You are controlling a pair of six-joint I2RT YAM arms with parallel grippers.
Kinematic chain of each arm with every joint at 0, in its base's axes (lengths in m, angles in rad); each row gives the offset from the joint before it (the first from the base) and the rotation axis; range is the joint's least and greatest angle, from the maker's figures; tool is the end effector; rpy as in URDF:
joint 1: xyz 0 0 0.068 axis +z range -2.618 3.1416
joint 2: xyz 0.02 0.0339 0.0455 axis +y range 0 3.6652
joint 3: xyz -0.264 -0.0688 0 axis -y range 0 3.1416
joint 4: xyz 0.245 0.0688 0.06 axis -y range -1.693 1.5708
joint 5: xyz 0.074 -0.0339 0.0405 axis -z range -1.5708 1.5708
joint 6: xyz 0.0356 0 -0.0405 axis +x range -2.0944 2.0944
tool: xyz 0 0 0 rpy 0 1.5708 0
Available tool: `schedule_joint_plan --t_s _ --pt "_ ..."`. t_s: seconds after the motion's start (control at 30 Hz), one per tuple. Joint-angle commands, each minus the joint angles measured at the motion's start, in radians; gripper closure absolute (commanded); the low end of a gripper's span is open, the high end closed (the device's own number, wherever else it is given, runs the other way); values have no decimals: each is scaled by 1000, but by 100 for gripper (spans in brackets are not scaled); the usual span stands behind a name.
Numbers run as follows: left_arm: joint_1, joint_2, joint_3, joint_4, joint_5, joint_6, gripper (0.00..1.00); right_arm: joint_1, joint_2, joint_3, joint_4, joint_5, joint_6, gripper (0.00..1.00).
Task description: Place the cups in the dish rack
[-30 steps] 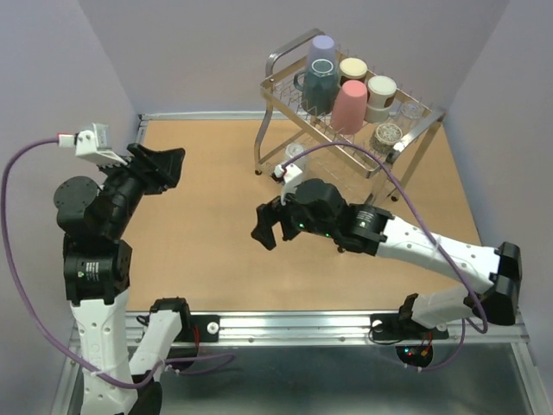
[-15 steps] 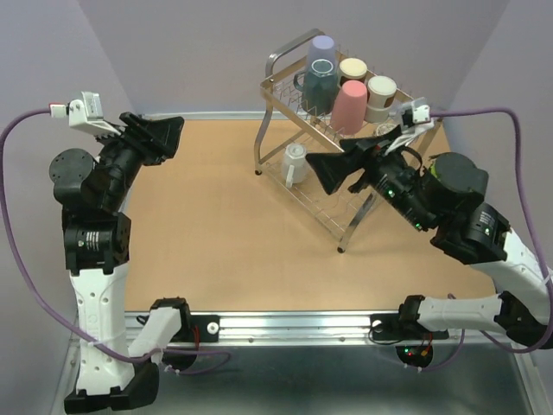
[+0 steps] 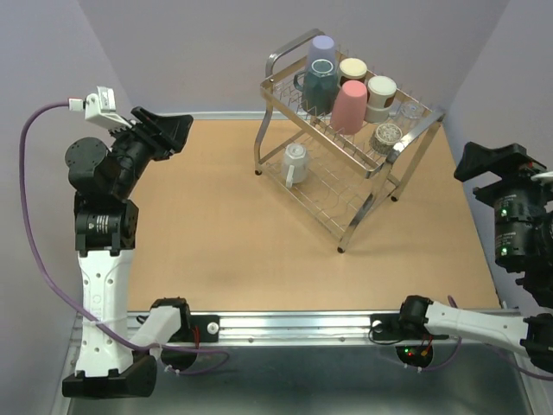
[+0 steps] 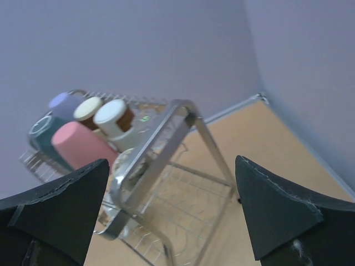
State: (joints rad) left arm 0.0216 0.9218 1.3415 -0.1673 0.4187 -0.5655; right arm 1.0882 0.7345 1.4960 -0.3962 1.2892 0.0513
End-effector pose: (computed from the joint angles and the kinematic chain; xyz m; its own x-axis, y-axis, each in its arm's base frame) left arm 0.1632 -0.0110 0.5051 0.0105 -0.4894 -0.8720 0.4494 0.7813 -0.4331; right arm 0.0481 0.0181 0.5329 0.1743 0.3634 -0.9152 0.1615 0.9063 0.3906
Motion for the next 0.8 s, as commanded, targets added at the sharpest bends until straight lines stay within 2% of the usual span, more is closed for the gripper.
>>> schedule_joint_plan --t_s 0.0,0.23,0.37,0.43,0.57,0.77 --pt "-18 18 2 75 19 -1 35 7 -33 -118 7 308 -90 0" --pt "-126 45 -42 60 -98 71 35 6 -121 -334 14 415 45 0" --pt "-179 45 -126 46 -245 99 34 7 -145 -465 11 302 64 0" --pt "-199 45 -154 45 -282 105 35 7 -156 -519 13 250 113 0" --pt "-242 43 -205 40 -328 104 34 7 -182 -589 -4 43 140 0" --pt "-249 -1 -272 63 -348 101 35 7 -268 -744 -20 25 289 0"
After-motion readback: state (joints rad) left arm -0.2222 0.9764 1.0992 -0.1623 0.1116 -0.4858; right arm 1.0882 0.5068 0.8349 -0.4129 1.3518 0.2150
